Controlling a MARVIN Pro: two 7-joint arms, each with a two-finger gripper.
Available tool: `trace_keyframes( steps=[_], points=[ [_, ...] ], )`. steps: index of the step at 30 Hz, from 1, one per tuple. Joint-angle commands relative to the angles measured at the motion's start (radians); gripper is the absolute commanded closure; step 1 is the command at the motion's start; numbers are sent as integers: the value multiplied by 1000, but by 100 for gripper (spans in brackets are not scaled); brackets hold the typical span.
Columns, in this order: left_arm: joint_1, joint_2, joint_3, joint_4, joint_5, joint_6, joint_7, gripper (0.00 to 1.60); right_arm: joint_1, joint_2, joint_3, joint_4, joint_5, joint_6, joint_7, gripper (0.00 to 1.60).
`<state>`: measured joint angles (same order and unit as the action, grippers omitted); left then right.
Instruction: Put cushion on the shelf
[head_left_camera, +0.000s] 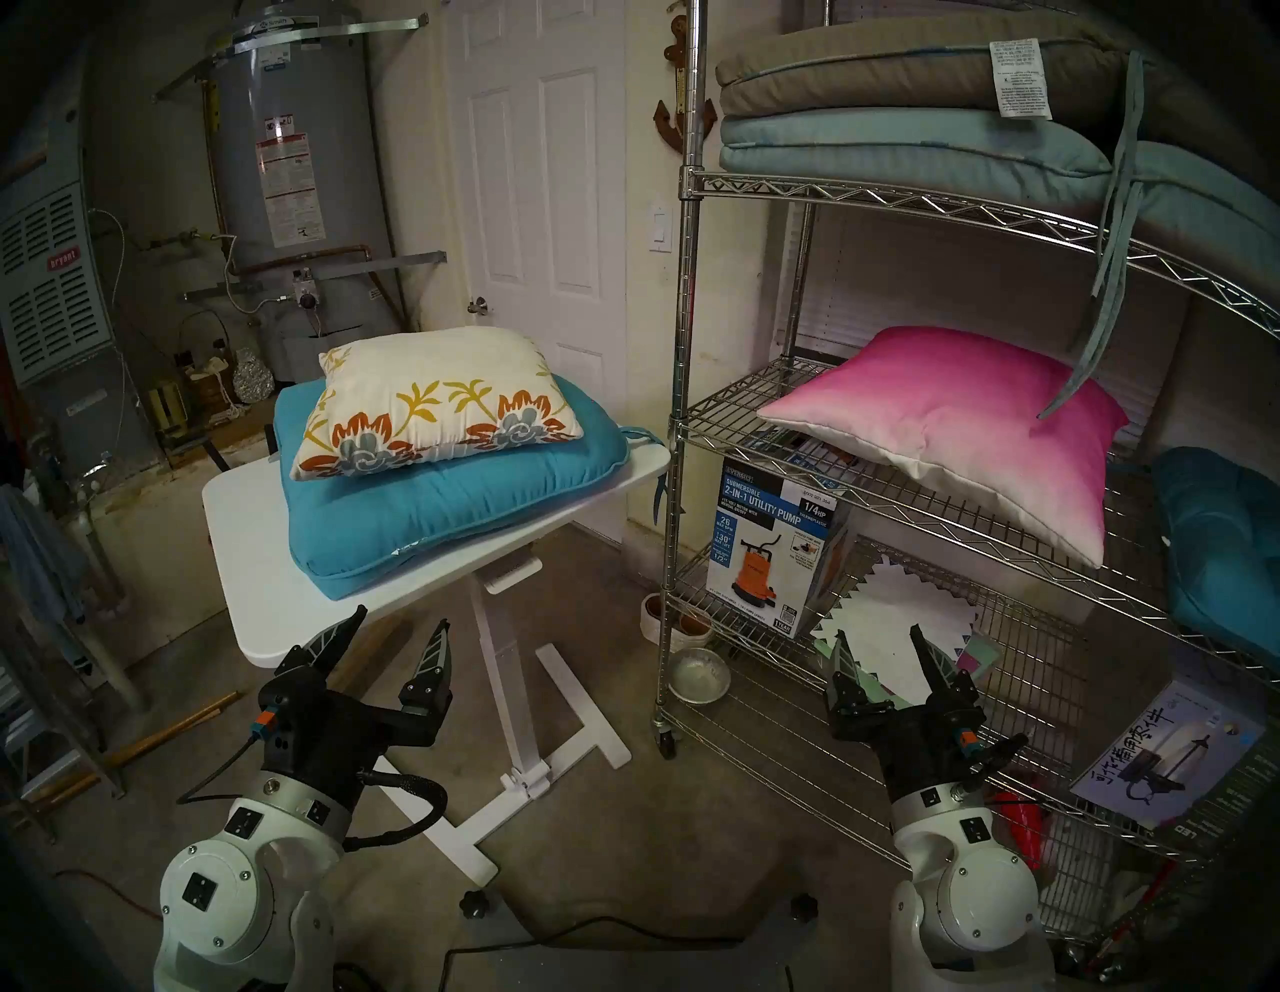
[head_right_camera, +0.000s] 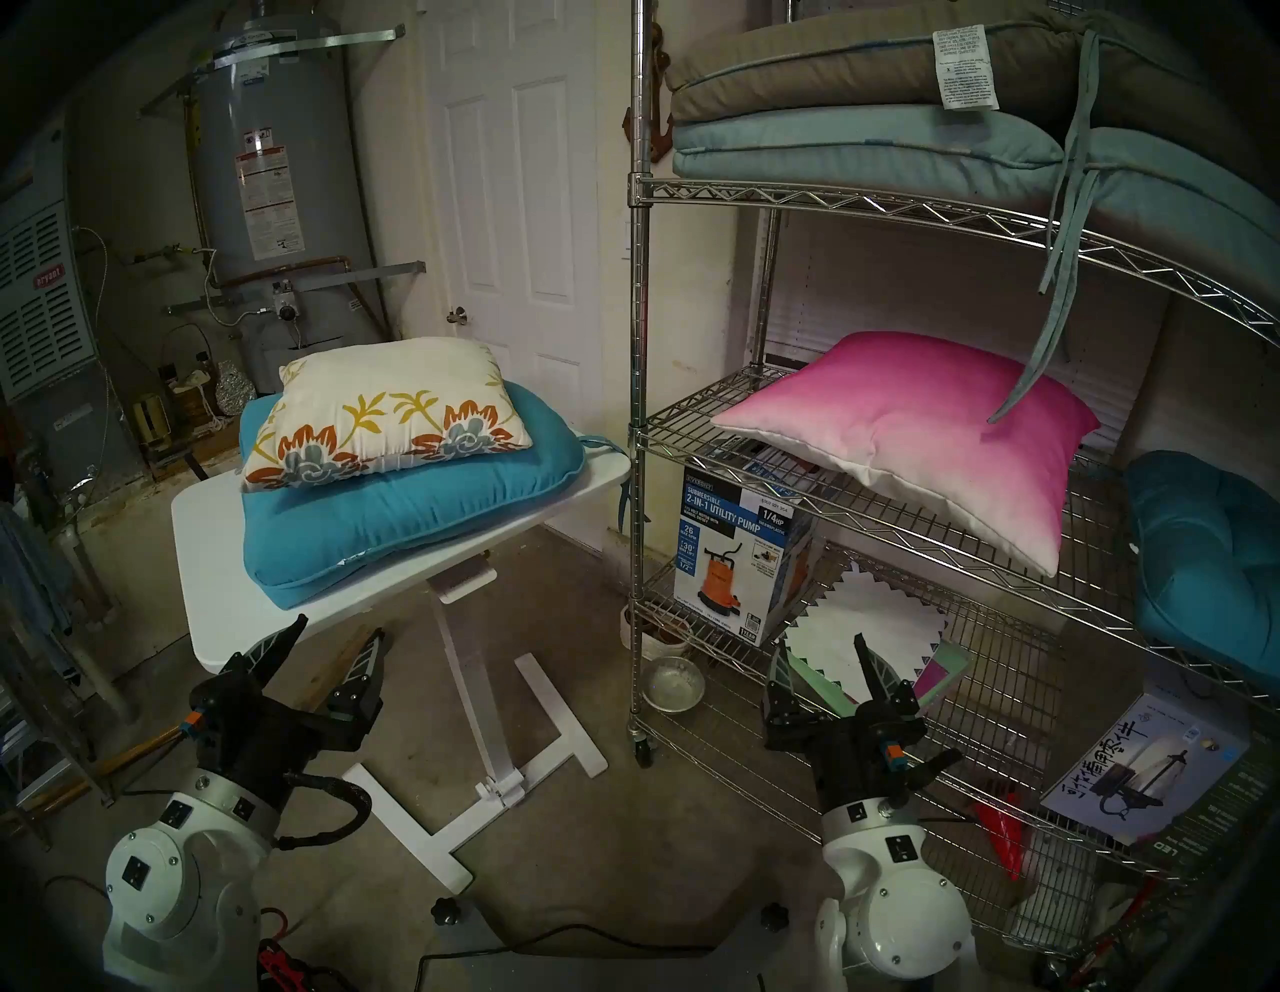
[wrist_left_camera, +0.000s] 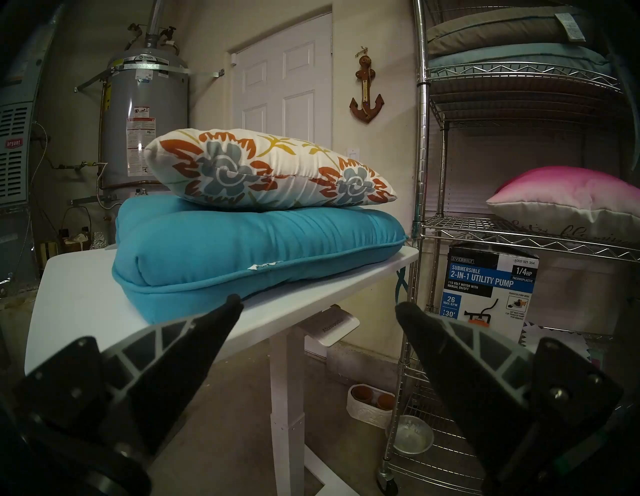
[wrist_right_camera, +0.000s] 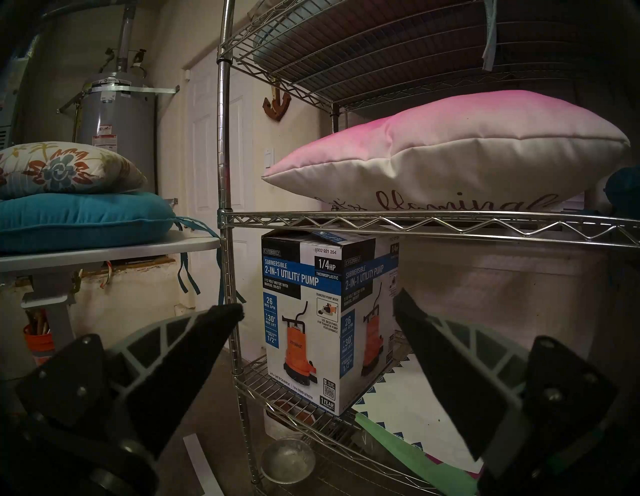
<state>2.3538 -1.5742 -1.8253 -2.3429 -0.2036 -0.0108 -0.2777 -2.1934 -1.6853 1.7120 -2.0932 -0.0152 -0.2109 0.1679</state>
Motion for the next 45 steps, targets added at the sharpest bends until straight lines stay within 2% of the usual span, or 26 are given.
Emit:
trace_keyframes(
  steps=[1, 38, 39, 41, 45],
  points=[
    [0, 1, 0, -18, 1, -2, -1, 0, 1, 1, 0, -19, 0, -3, 0, 0],
    [0, 1, 1, -18, 1, -2, -1, 0, 2, 0, 0, -19, 0, -3, 1, 0],
    [0, 1, 1, -18, 1, -2, -1, 0, 3, 2, -2, -25, 20, 2, 13, 0],
    [0, 2, 1, -17, 1, -2, -1, 0, 8, -1, -10, -36, 1, 6, 5, 0],
    [0, 2, 1, -17, 0, -2, -1, 0, 36, 7, -17, -37, 19, 22, 22, 0]
  ],
)
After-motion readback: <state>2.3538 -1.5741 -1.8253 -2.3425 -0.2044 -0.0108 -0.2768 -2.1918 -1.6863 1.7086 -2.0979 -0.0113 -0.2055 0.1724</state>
